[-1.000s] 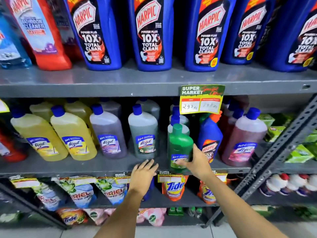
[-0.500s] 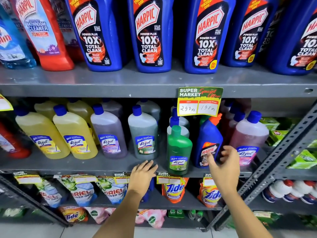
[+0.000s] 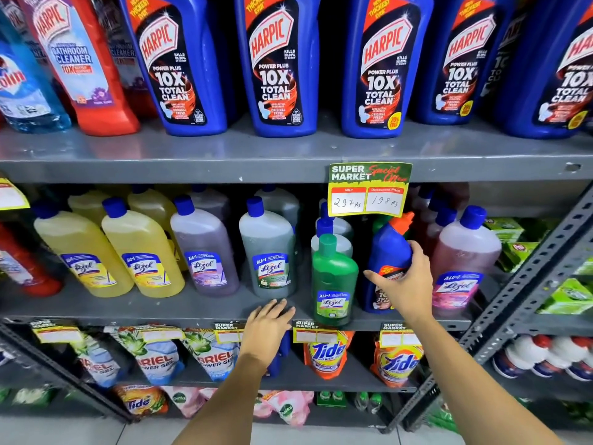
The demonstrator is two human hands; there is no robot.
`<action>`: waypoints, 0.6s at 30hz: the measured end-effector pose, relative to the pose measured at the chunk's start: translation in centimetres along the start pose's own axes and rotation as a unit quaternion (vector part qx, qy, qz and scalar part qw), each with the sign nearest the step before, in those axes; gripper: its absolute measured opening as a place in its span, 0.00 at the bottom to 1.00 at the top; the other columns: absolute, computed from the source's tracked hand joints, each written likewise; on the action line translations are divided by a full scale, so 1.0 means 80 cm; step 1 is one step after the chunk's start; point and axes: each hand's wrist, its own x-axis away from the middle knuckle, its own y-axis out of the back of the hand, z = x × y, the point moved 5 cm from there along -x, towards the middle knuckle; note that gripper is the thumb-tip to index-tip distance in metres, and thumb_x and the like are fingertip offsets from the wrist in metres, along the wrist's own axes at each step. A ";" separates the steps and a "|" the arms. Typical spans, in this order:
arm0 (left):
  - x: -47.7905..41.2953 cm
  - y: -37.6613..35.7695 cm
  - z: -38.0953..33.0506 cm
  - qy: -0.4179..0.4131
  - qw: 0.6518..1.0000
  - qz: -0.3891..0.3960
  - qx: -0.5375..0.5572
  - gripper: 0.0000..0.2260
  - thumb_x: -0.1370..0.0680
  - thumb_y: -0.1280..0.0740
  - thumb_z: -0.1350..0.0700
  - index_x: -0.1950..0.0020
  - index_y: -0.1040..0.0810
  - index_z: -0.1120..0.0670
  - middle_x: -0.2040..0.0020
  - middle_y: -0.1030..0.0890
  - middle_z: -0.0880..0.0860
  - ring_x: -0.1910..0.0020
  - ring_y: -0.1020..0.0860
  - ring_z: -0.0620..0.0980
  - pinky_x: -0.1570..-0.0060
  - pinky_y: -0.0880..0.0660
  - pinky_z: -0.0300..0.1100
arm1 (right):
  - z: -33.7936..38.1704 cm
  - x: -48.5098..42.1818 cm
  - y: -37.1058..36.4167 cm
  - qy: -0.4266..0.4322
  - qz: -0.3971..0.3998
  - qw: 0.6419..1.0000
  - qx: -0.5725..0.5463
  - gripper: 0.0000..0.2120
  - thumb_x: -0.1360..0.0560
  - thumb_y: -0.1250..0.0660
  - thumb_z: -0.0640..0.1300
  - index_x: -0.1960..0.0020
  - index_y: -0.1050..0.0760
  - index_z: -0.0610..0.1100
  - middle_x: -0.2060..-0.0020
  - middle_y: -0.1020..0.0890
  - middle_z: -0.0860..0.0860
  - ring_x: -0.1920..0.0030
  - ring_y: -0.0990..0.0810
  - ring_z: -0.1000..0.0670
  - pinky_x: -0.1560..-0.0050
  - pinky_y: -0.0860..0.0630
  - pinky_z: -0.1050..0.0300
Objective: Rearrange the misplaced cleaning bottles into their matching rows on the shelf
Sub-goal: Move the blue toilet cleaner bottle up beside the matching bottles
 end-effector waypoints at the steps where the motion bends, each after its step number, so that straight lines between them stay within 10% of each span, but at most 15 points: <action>1: -0.001 0.002 0.000 0.003 1.000 0.003 0.002 0.22 0.41 0.17 0.53 0.49 0.15 0.49 0.47 0.16 0.50 0.49 0.18 0.52 0.56 0.20 0.49 | 0.000 0.001 0.002 0.001 -0.005 1.000 -0.003 0.47 0.40 0.17 0.51 0.27 0.37 0.44 0.37 0.27 0.45 0.38 0.27 0.44 0.42 0.31 0.53; 8: -0.001 0.029 -0.005 -0.003 0.998 0.010 0.069 0.17 0.28 0.25 0.54 0.40 0.19 0.50 0.32 0.26 0.52 0.42 0.22 0.54 0.46 0.25 0.51 | -0.005 0.054 0.046 -0.022 -0.076 0.994 -0.075 0.47 0.43 0.15 0.47 0.29 0.33 0.44 0.36 0.25 0.46 0.39 0.27 0.49 0.36 0.30 0.52; 15: -0.068 0.327 -0.070 -0.144 0.887 -0.415 0.140 0.08 0.23 0.33 0.57 0.48 0.16 0.58 0.44 0.18 0.54 0.53 0.19 0.51 0.54 0.26 0.45 | 0.059 0.086 0.145 0.056 -0.172 0.971 -0.154 0.49 0.48 0.13 0.46 0.32 0.33 0.56 0.40 0.24 0.50 0.44 0.22 0.46 0.46 0.25 0.66; 18: -0.106 0.428 -0.090 -0.172 0.871 -0.450 0.094 0.10 0.22 0.34 0.54 0.46 0.18 0.58 0.46 0.18 0.53 0.47 0.22 0.52 0.49 0.28 0.46 | 0.126 0.079 0.197 0.100 -0.186 0.958 -0.194 0.46 0.50 0.19 0.57 0.36 0.33 0.63 0.40 0.21 0.47 0.46 0.19 0.49 0.46 0.22 0.57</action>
